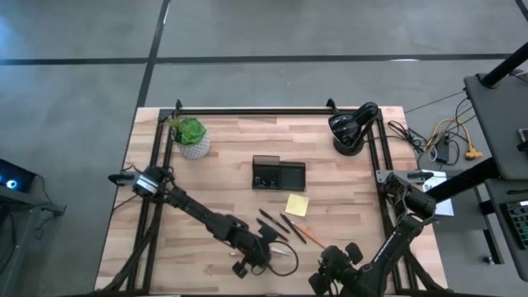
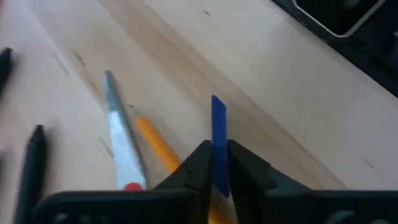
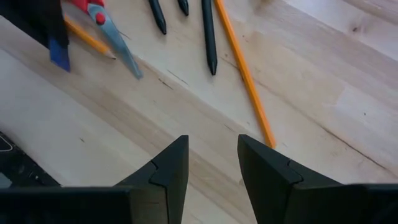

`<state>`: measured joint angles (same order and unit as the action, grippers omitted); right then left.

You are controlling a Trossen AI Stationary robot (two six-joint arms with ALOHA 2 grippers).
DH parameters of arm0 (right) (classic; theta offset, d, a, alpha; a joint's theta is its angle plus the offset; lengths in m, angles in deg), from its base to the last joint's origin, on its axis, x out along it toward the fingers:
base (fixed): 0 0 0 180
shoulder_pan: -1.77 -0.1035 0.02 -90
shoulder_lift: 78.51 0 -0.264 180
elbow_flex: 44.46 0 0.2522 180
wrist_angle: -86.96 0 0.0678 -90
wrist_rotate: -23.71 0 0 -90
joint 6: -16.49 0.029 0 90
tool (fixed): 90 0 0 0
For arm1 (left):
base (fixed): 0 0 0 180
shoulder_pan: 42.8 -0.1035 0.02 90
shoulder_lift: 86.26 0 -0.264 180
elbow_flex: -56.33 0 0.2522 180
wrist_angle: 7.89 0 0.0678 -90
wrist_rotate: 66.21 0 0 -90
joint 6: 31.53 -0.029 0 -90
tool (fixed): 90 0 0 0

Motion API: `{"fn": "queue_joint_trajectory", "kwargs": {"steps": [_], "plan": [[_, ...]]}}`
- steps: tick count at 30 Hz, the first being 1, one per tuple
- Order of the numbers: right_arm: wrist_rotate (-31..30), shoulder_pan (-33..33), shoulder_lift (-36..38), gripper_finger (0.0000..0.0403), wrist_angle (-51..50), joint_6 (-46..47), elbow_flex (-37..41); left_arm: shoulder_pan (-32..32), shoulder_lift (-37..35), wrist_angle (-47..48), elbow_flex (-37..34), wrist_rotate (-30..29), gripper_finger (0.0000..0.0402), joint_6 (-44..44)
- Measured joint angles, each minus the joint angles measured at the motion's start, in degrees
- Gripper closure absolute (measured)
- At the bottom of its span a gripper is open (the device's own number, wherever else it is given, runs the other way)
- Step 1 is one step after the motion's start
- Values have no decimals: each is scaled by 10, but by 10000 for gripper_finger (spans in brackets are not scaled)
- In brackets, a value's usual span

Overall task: Pick and place office supplies into organizer
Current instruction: Put the blue eraser into the black desk organizer

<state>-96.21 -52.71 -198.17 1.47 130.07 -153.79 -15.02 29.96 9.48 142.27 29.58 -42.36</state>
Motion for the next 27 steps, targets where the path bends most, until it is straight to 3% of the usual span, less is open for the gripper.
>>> {"fn": "queue_joint_trajectory", "kwargs": {"steps": [5,8,16,23,27], "plan": [[0,0,0,271,-1,3,0,0,-4,30,10,7,393,3],[0,0,0,271,-1,3,0,-1,-25,83,23,-20,396,0],[0,1,0,271,-10,6,5,-58,-151,184,27,-239,398,-15],[-2,2,0,271,-20,58,24,-197,-179,249,23,-236,398,1],[-2,2,0,271,-19,76,33,-266,-177,245,23,-150,398,1]]}}
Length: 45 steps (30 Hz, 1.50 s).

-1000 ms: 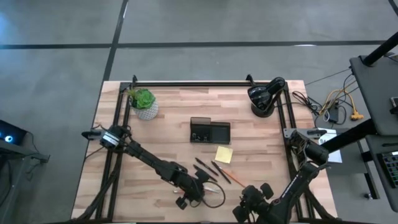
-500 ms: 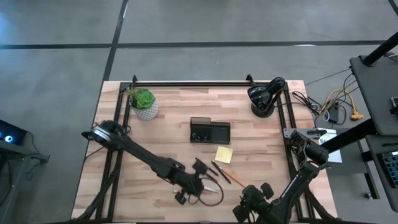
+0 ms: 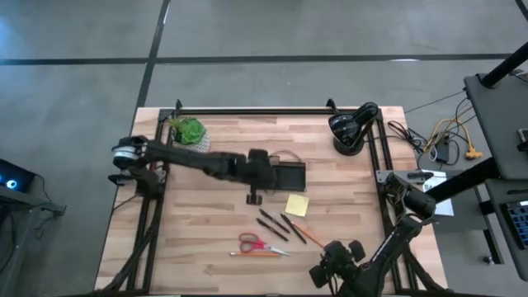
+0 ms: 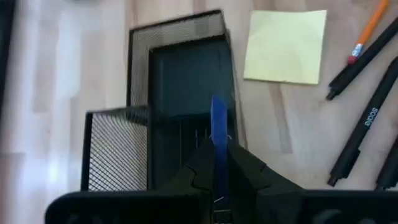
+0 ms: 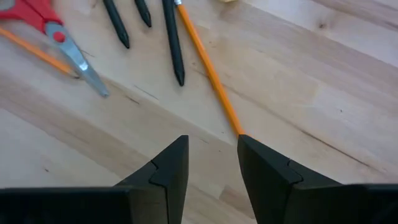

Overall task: Pick and place office supplies into organizer
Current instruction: Put the blue eraser into the black desk organizer

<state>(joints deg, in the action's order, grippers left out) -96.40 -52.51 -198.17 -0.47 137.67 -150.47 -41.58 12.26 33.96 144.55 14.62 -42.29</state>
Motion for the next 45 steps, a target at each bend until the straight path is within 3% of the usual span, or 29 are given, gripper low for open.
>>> {"fn": "queue_joint_trajectory", "kwargs": {"steps": [7,13,21,28,37,45], "plan": [[0,9,0,271,1,2,4,-50,11,18,-17,67,399,-3],[0,16,0,271,-1,-1,7,-49,25,-8,-51,37,395,35],[0,24,0,271,-14,-3,7,-48,21,-7,-65,10,313,90],[0,27,0,271,-13,-7,9,-26,-6,-1,-62,42,273,115],[0,27,0,271,-13,-7,10,-7,-38,1,-85,20,270,149],[0,27,0,271,-11,-4,10,-6,-31,-96,-84,9,295,148]]}}
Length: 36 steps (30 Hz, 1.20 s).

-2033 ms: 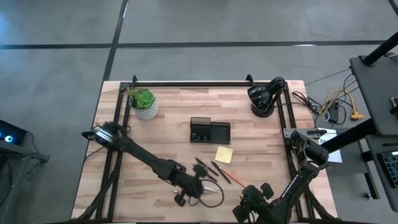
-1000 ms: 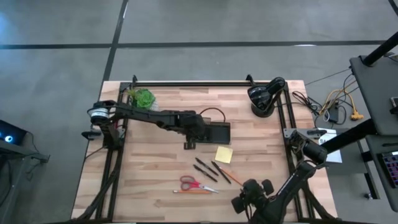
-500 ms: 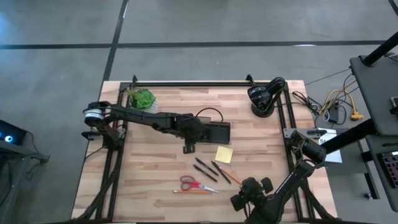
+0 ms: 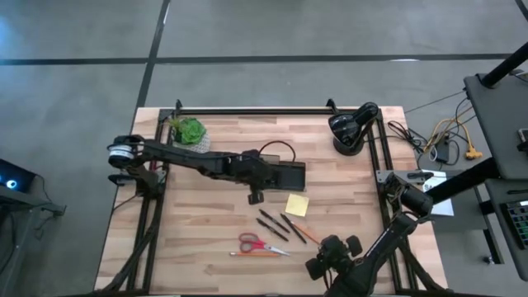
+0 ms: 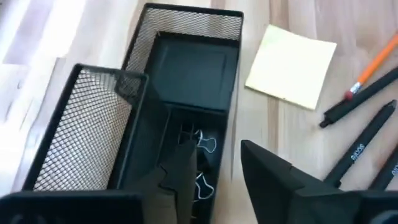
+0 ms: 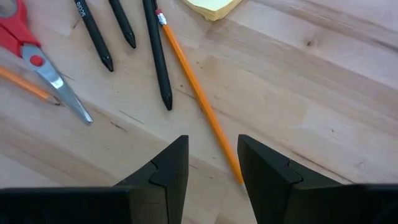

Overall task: Pick and place office supplies into organizer
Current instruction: Put the blue eraser into the black desk organizer, then put the red scissors into the black desk organizer

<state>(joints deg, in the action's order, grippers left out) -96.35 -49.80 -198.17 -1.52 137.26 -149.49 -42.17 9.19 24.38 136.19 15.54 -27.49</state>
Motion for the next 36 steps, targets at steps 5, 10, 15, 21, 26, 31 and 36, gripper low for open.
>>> {"fn": "queue_joint_trajectory", "kwargs": {"steps": [5,10,15,21,26,31,36], "plan": [[1,1,0,271,1,2,0,-6,25,20,-1,5,334,-6],[1,3,0,271,1,2,4,-9,54,19,-1,9,365,-14],[1,4,0,271,1,2,6,-10,63,37,-2,-42,384,-9],[1,4,0,271,1,3,11,-12,61,100,-2,-71,389,2],[2,4,0,271,1,2,16,2,37,111,0,-66,389,25],[2,4,0,271,2,3,17,21,-23,100,6,-9,389,46],[2,4,0,271,6,2,17,29,-79,111,3,185,389,61]]}}
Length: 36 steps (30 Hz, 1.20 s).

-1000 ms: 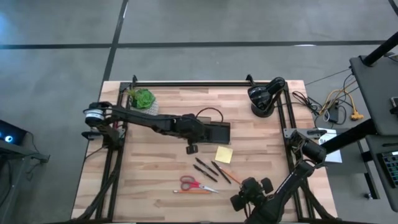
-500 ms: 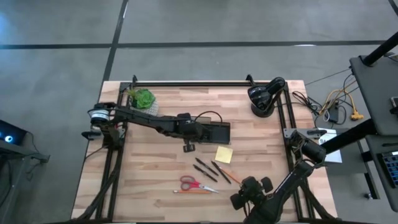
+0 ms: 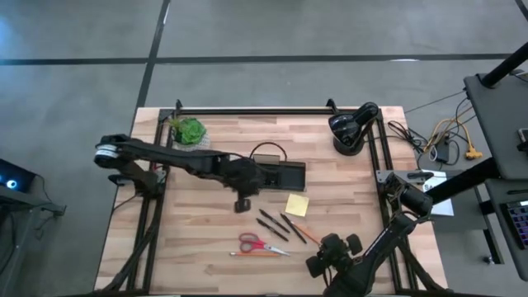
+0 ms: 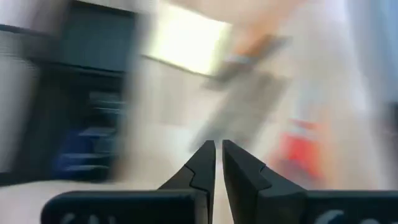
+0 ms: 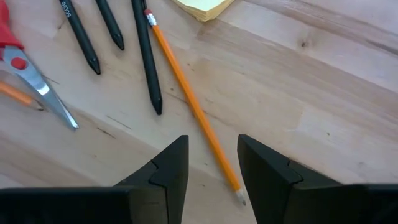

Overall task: Pick and place office supplies into organizer
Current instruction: Put the red scissors into the black desk organizer

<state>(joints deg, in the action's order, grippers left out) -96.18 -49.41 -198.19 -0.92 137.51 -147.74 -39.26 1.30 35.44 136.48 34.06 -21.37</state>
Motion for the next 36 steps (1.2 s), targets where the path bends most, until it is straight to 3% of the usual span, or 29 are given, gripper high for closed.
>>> {"fn": "queue_joint_trajectory", "kwargs": {"steps": [2,4,8,11,20,28,33,36], "plan": [[0,0,0,271,1,-1,0,10,-9,15,-1,96,389,-5],[0,0,0,271,1,-1,1,38,-15,28,-1,114,388,-29],[0,0,0,271,1,-1,3,111,-10,54,-1,7,366,-60],[0,0,0,271,3,-1,3,150,10,46,-1,-50,329,-30],[0,0,0,271,30,-24,3,190,87,9,0,-75,230,45],[16,-3,0,271,43,-40,1,227,139,-45,3,-72,222,45],[21,-9,0,271,47,-40,0,237,165,-65,4,-145,222,48],[25,-12,0,271,54,-40,0,236,179,-67,10,-152,222,61]]}}
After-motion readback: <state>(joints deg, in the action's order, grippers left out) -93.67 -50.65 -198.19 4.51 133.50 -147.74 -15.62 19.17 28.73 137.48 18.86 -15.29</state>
